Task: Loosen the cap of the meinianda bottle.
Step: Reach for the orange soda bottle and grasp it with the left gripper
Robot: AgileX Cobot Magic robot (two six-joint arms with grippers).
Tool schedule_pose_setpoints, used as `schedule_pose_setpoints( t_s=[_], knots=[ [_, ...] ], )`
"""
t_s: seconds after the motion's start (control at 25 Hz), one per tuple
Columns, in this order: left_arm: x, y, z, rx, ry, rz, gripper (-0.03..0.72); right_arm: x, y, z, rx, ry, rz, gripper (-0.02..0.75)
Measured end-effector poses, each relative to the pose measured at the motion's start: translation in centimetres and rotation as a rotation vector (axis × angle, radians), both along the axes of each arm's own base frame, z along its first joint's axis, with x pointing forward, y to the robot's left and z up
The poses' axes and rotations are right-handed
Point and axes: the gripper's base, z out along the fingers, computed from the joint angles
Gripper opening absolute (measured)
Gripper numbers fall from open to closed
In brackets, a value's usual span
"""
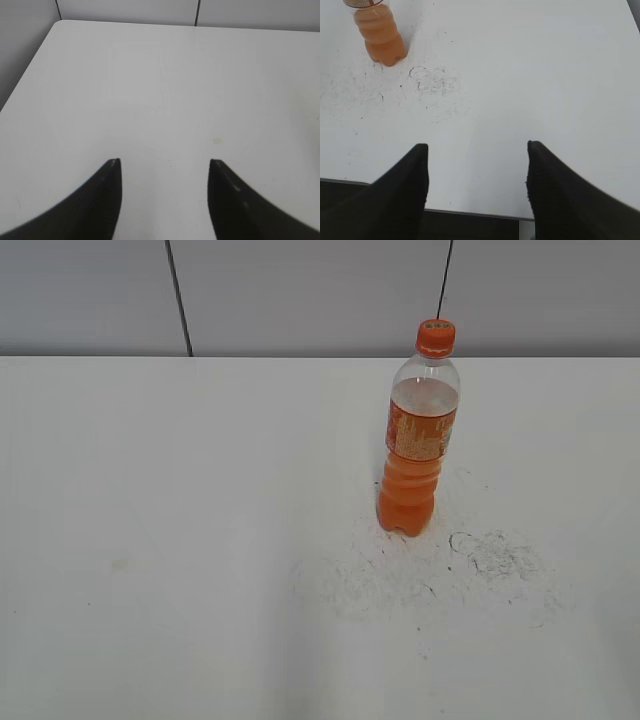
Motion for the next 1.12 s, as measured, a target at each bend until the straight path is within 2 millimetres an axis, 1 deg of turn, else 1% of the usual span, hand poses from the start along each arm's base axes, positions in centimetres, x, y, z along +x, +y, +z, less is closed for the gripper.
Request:
schedule_pose_setpoints(
  t_s=[0.28,0.4,0.52,0.64,0.76,0.84,0.96,1.12],
  knots=[
    [0.0,0.0,0.0,0.001,0.0,0.0,0.433,0.0,0.0,0.0,0.0,0.0,0.0,0.459],
    [0.3,0.0,0.0,0.037,0.017,-0.017,0.433,0.0,0.0,0.0,0.0,0.0,0.0,0.459],
    [1.1,-0.1,1.0,0.09,0.033,-0.041,0.433,0.0,0.0,0.0,0.0,0.0,0.0,0.459],
    [2.8,-0.3,2.3,0.112,0.026,-0.052,0.434,0.0,0.0,0.0,0.0,0.0,0.0,0.459],
    [5.4,-0.7,2.9,0.096,0.023,-0.069,0.434,0.0,0.0,0.0,0.0,0.0,0.0,0.459],
    [7.0,-1.0,3.1,0.086,-0.016,-0.081,0.434,0.0,0.0,0.0,0.0,0.0,0.0,0.459],
    [9.5,-1.6,2.4,0.077,-0.075,-0.111,0.434,0.0,0.0,0.0,0.0,0.0,0.0,0.459],
    [12.2,-2.6,-0.1,0.064,-0.161,-0.158,0.434,0.0,0.0,0.0,0.0,0.0,0.0,0.459]
  ],
)
